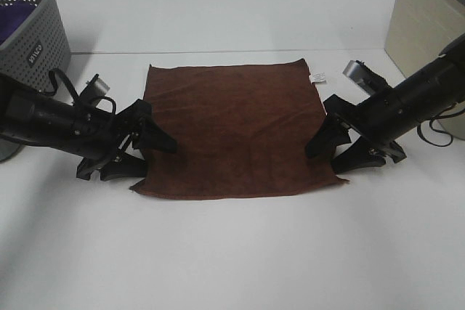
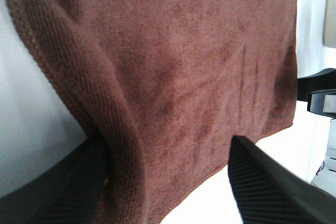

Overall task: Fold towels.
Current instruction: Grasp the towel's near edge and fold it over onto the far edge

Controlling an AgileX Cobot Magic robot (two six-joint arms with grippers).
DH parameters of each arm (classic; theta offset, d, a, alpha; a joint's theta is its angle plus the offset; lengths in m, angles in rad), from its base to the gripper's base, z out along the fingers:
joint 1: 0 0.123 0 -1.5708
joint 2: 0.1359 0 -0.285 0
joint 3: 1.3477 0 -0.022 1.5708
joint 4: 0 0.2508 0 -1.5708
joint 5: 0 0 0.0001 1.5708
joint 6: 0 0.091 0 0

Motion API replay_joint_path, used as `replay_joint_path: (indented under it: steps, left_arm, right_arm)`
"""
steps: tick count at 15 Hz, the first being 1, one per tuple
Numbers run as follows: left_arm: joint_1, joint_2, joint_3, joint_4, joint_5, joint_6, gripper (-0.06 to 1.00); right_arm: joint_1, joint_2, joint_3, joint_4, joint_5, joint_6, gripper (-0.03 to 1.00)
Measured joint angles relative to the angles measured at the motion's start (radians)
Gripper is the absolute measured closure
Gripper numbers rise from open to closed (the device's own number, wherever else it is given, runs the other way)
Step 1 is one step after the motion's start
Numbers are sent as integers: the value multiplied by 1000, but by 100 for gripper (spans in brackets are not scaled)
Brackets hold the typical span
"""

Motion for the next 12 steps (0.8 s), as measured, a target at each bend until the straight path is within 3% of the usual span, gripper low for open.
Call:
replay_joint_path:
  steps: [2, 4, 5, 7, 12]
  left_arm:
    - [1, 8, 0, 15, -12, -7, 56]
    - [1, 8, 0, 33, -15, -7, 87]
    - [1, 8, 0, 40, -15, -7, 93]
    - [1, -11, 0, 79, -15, -24, 94]
    - [1, -107, 58, 311, -18, -217, 94]
  right_arm:
    - [5, 11, 0, 5, -22, -1, 59]
    - [5, 17, 0, 6, -38, -1, 96]
    - [5, 19, 0, 7, -34, 6, 97]
    - [5, 19, 0, 7, -5, 26, 97]
    - [7, -6, 78, 8, 97, 50, 97]
